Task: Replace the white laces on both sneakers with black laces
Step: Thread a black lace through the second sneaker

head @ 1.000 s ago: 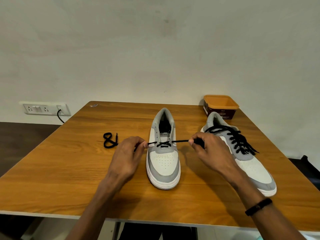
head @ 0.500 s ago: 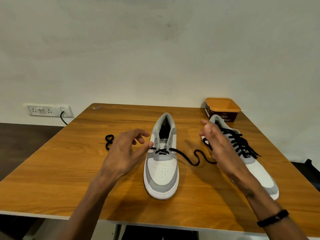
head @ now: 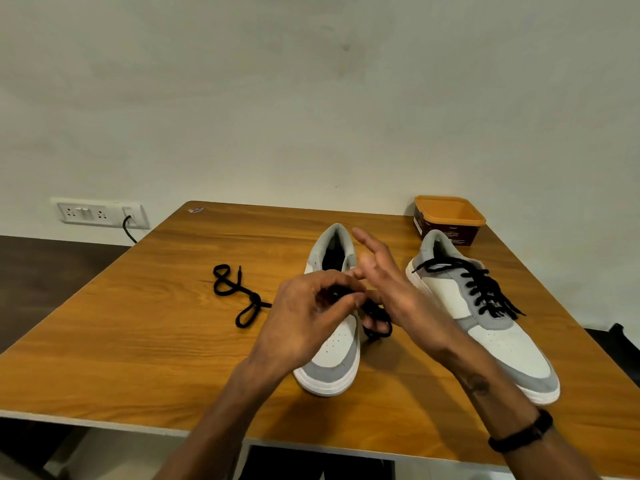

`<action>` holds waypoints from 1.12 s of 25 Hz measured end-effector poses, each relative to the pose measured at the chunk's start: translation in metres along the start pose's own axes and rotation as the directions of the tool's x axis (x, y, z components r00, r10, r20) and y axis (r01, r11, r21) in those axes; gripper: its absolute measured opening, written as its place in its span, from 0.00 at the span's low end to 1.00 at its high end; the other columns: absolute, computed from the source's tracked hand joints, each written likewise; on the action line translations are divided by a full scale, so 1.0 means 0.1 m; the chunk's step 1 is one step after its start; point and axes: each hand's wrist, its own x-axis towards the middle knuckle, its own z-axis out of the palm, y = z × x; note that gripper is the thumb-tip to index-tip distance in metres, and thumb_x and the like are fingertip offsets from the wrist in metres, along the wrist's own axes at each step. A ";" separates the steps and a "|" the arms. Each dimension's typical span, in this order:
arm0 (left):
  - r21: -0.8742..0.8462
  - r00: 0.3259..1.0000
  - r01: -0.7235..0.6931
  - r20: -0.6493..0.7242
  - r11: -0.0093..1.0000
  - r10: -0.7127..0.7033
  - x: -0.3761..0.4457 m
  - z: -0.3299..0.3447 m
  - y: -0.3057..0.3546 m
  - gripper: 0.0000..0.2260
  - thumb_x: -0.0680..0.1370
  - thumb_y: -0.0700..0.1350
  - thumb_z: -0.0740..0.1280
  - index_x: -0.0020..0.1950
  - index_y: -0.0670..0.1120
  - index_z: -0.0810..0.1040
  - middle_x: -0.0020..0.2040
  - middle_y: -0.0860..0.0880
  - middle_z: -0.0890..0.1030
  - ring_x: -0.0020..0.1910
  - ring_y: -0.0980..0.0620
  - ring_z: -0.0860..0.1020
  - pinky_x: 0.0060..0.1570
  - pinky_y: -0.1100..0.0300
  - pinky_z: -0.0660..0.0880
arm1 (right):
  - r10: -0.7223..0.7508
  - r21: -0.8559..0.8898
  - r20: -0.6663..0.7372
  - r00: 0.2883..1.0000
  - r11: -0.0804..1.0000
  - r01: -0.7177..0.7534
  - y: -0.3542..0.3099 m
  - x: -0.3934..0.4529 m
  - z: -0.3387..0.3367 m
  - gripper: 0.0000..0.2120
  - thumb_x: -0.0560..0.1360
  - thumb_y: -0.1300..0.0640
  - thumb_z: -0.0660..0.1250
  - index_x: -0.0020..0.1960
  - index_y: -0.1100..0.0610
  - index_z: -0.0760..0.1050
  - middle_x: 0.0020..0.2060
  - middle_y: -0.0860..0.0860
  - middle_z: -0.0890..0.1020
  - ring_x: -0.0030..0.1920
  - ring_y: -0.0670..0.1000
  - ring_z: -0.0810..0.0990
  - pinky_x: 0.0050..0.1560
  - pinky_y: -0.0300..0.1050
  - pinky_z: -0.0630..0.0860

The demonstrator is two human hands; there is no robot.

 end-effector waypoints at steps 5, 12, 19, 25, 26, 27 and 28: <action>-0.156 0.968 0.180 -0.145 0.971 -0.202 0.06 -0.19 -0.08 0.06 0.79 0.44 0.75 0.55 0.50 0.86 0.49 0.59 0.86 0.48 0.62 0.83 0.45 0.66 0.80 | -0.014 -0.081 -0.198 0.980 0.997 -0.003 0.04 -0.05 -0.16 0.13 0.75 0.54 0.77 0.59 0.47 0.84 0.46 0.48 0.88 0.43 0.48 0.86 0.43 0.38 0.81; -0.787 0.820 0.233 -0.158 0.572 -0.550 0.11 -0.33 -0.11 0.16 0.70 0.44 0.77 0.58 0.47 0.84 0.51 0.49 0.87 0.48 0.55 0.84 0.54 0.55 0.81 | -0.043 -0.169 -0.306 0.951 0.986 -0.010 0.14 -0.13 -0.20 0.06 0.78 0.51 0.74 0.45 0.52 0.87 0.39 0.47 0.87 0.41 0.39 0.83 0.43 0.32 0.73; -0.804 0.769 0.208 -0.218 0.557 -0.601 0.11 -0.55 -0.25 0.17 0.73 0.45 0.76 0.61 0.49 0.84 0.56 0.49 0.88 0.51 0.55 0.82 0.56 0.56 0.78 | 0.037 -0.304 -0.437 0.899 0.934 -0.187 0.52 -0.12 -0.39 0.07 0.79 0.51 0.73 0.43 0.47 0.86 0.38 0.43 0.86 0.45 0.40 0.83 0.47 0.43 0.75; -0.316 0.868 0.427 -0.120 0.847 -0.483 0.07 -0.45 -0.40 0.13 0.80 0.48 0.73 0.64 0.55 0.82 0.54 0.52 0.87 0.50 0.55 0.83 0.47 0.62 0.79 | 0.209 -0.372 -0.469 0.858 0.834 -0.406 0.74 -0.06 -0.44 0.06 0.82 0.55 0.70 0.57 0.49 0.83 0.44 0.45 0.85 0.46 0.46 0.84 0.51 0.50 0.81; -0.126 0.895 0.429 -0.075 0.894 -0.440 0.05 -0.42 -0.47 0.15 0.81 0.47 0.72 0.68 0.58 0.80 0.57 0.54 0.84 0.51 0.55 0.83 0.46 0.64 0.79 | 0.218 -0.362 -0.491 0.844 0.829 -0.425 0.77 -0.06 -0.45 0.10 0.82 0.59 0.68 0.61 0.51 0.83 0.46 0.47 0.86 0.45 0.48 0.85 0.52 0.53 0.83; 0.021 0.920 0.391 -0.037 0.920 -0.390 0.03 -0.38 -0.53 0.18 0.82 0.46 0.71 0.71 0.60 0.77 0.60 0.56 0.81 0.51 0.56 0.82 0.44 0.67 0.79 | 0.218 -0.368 -0.503 0.836 0.822 -0.435 0.79 -0.07 -0.45 0.15 0.82 0.62 0.66 0.66 0.52 0.81 0.50 0.49 0.86 0.47 0.49 0.86 0.54 0.54 0.83; 0.114 0.941 0.337 -0.018 0.934 -0.337 0.01 -0.33 -0.60 0.21 0.83 0.44 0.69 0.74 0.60 0.75 0.61 0.57 0.80 0.50 0.57 0.82 0.43 0.69 0.78 | 0.216 -0.391 -0.505 0.836 0.806 -0.444 0.78 -0.08 -0.43 0.19 0.81 0.64 0.66 0.71 0.53 0.78 0.56 0.50 0.85 0.51 0.49 0.85 0.55 0.53 0.83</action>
